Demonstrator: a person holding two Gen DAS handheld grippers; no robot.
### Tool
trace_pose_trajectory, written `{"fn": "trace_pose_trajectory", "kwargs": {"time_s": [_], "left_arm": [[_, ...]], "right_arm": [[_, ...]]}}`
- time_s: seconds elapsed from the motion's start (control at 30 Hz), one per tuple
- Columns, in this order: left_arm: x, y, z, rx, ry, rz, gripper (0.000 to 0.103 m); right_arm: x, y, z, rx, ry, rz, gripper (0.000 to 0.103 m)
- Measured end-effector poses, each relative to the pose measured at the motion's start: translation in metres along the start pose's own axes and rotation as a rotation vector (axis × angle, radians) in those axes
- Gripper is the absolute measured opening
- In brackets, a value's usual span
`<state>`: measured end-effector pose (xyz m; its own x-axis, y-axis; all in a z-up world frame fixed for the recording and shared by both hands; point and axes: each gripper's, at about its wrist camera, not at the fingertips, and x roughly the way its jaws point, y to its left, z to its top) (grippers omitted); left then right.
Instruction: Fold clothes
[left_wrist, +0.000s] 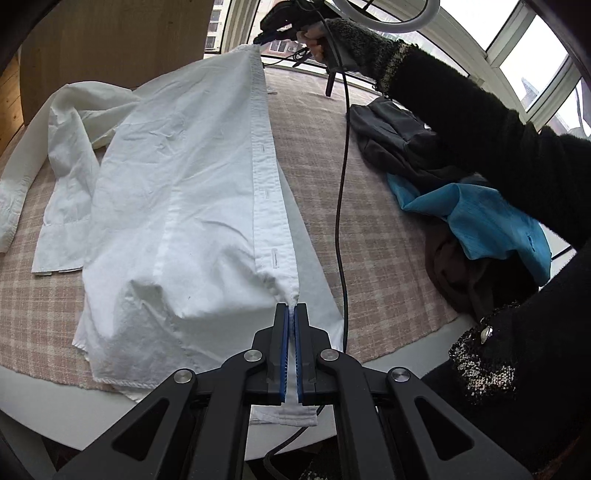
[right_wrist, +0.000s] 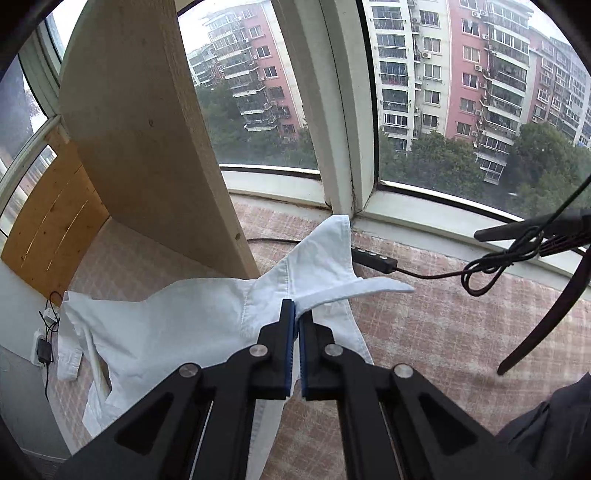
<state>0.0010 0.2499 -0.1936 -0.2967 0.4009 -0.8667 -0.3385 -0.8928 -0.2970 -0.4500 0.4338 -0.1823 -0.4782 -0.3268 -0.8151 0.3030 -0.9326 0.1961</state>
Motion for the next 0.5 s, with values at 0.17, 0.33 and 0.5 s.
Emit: {"fn": "trace_pose_trajectory", "kwargs": {"time_s": [0.17,0.33,0.5], "left_arm": [[0.039,0.0,0.0,-0.045,0.105,-0.049,0.011],[-0.025,0.028,-0.025,-0.097,0.031,0.046,0.032],[-0.077,0.102,-0.065,-0.214,-0.001,0.221,0.034]], "right_arm": [[0.039,0.005,-0.005,-0.072,0.093,-0.119,0.003],[0.035,-0.001,-0.028,-0.077,0.153,-0.134,0.008],[-0.026,0.018,-0.069,-0.089,0.135,-0.014,0.013]]}}
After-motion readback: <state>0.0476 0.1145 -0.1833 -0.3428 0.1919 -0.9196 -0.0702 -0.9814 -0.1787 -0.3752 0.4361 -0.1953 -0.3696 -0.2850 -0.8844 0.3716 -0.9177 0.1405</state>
